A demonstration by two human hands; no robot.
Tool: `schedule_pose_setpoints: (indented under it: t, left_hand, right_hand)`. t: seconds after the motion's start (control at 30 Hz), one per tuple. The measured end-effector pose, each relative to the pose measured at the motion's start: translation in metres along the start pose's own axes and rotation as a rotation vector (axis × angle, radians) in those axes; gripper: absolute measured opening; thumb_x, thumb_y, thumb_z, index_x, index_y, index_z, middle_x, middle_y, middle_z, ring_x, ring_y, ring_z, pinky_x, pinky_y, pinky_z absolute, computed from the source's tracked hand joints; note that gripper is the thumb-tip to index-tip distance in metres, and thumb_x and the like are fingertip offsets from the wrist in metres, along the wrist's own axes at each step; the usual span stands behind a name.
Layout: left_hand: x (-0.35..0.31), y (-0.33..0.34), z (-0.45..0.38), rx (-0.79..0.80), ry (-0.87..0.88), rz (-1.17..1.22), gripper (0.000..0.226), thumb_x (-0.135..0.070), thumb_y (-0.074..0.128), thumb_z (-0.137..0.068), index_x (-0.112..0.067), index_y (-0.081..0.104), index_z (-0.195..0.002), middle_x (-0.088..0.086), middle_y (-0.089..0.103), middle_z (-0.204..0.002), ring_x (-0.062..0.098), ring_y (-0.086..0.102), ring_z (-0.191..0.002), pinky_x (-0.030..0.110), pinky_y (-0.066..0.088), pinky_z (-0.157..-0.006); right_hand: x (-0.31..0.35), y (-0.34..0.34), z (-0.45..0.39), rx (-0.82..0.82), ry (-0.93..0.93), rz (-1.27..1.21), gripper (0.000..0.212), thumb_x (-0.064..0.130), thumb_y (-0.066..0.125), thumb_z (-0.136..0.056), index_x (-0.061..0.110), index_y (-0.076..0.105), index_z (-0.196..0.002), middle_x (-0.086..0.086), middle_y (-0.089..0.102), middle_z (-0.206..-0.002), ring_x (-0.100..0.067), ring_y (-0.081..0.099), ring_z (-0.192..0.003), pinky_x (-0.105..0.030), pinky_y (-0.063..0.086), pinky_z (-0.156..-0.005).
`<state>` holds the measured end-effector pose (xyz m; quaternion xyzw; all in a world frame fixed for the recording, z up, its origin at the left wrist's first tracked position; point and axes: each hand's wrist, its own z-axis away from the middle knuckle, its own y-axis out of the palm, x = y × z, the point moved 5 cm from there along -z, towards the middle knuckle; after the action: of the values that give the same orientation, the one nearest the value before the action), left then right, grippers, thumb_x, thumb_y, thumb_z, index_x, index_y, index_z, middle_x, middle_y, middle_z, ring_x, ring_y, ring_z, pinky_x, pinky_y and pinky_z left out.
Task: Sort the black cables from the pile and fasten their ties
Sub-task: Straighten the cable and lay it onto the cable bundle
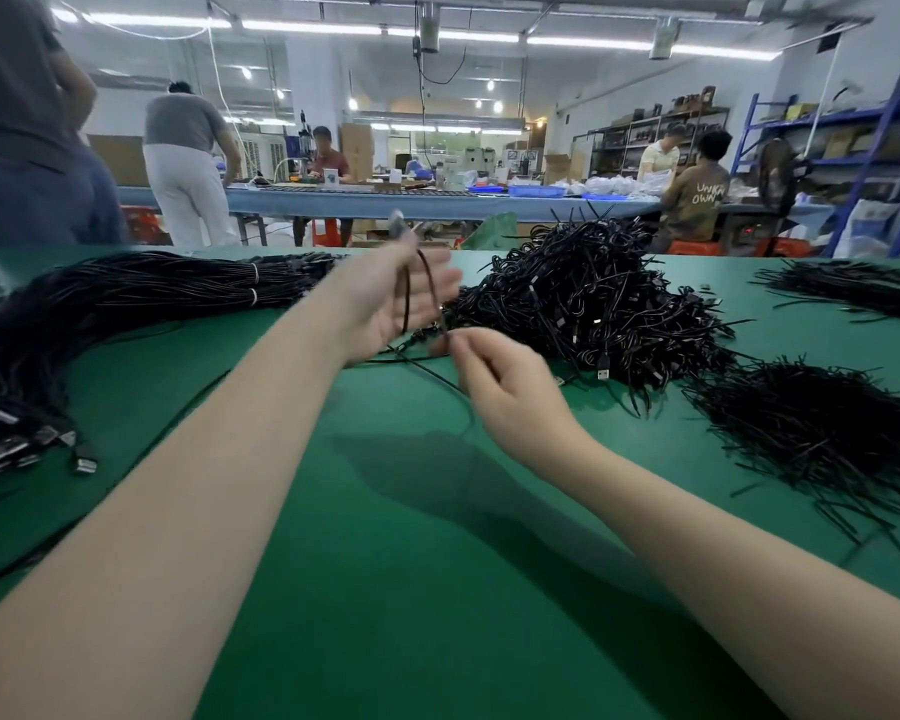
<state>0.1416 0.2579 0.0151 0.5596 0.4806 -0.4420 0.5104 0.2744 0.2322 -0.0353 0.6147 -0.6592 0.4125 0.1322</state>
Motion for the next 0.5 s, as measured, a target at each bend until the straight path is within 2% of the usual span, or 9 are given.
schedule_pose_setpoints:
  t: [0.07,0.1,0.13,0.2,0.27,0.33,0.43,0.5]
  left_hand:
    - [-0.024,-0.002,0.007,0.13,0.109,0.317,0.048,-0.038,0.031,-0.104,-0.011,0.071,-0.102,0.004,0.075,-0.093,0.015,0.071,-0.083,0.024,0.056,-0.067]
    - [-0.034,-0.004,0.013,0.234,0.13,0.386,0.048,-0.038,0.033,-0.103,-0.014,0.074,-0.096,-0.001,0.075,-0.086,0.012,0.07,-0.077,0.022,0.055,-0.064]
    - [-0.04,-0.003,0.021,0.342,0.116,0.345,0.045,-0.037,0.037,-0.101,-0.018,0.076,-0.091,-0.005,0.073,-0.077,0.009,0.069,-0.069,0.021,0.054,-0.061]
    - [-0.034,0.005,0.035,0.568,-0.018,-0.001,0.037,-0.038,0.048,-0.095,-0.017,0.078,-0.087,-0.006,0.068,-0.064,0.007,0.064,-0.058,0.02,0.051,-0.056]
    - [-0.004,0.015,0.04,0.676,-0.244,-0.466,0.04,-0.044,0.05,-0.09,-0.015,0.077,-0.094,-0.003,0.071,-0.07,0.008,0.064,-0.059,0.018,0.047,-0.053]
    - [0.017,0.02,0.031,0.547,-0.361,-0.667,0.045,-0.044,0.038,-0.098,-0.014,0.071,-0.102,-0.001,0.075,-0.085,0.008,0.068,-0.071,0.016,0.046,-0.054]
    - [0.016,0.021,0.012,0.2,-0.209,-0.442,0.039,-0.038,0.035,-0.103,-0.012,0.065,-0.103,0.002,0.074,-0.094,0.012,0.068,-0.083,0.021,0.051,-0.068]
    - [0.002,0.015,0.007,0.036,-0.037,-0.26,0.037,-0.036,0.037,-0.103,-0.012,0.064,-0.106,0.002,0.073,-0.097,0.011,0.068,-0.086,0.025,0.053,-0.079]
  right_hand:
    - [-0.007,0.012,0.006,0.193,0.085,-0.05,0.025,0.024,0.045,-0.1,0.024,0.068,-0.091,0.005,0.045,-0.058,-0.009,0.042,-0.052,-0.026,0.039,-0.051]
    - [-0.015,0.012,0.007,0.219,0.145,-0.047,0.026,0.027,0.046,-0.1,0.024,0.07,-0.09,0.002,0.046,-0.06,-0.009,0.044,-0.053,-0.027,0.041,-0.054]
    - [-0.021,0.007,0.007,0.189,0.195,-0.029,0.028,0.031,0.048,-0.098,0.022,0.072,-0.087,0.001,0.046,-0.059,-0.01,0.044,-0.053,-0.028,0.04,-0.055]
    - [-0.028,-0.012,0.003,0.016,0.235,0.02,0.031,0.038,0.057,-0.093,0.016,0.072,-0.077,0.005,0.045,-0.052,-0.01,0.039,-0.05,-0.026,0.034,-0.053]
    - [-0.027,-0.031,-0.005,-0.169,0.202,0.055,0.033,0.039,0.066,-0.086,0.014,0.066,-0.065,0.011,0.047,-0.048,-0.004,0.036,-0.048,-0.023,0.031,-0.051]
    - [-0.02,-0.039,-0.01,-0.264,0.152,0.125,0.032,0.037,0.066,-0.087,0.019,0.061,-0.06,0.015,0.048,-0.045,-0.001,0.038,-0.046,-0.017,0.029,-0.048]
    - [-0.002,-0.028,-0.011,-0.228,0.039,0.172,0.024,0.024,0.052,-0.097,0.022,0.066,-0.079,0.023,0.05,-0.052,0.007,0.047,-0.053,-0.01,0.03,-0.05]
    - [0.004,-0.012,-0.01,-0.103,0.015,0.115,0.023,0.017,0.045,-0.1,0.016,0.068,-0.099,0.019,0.048,-0.058,0.004,0.045,-0.052,-0.01,0.03,-0.05]
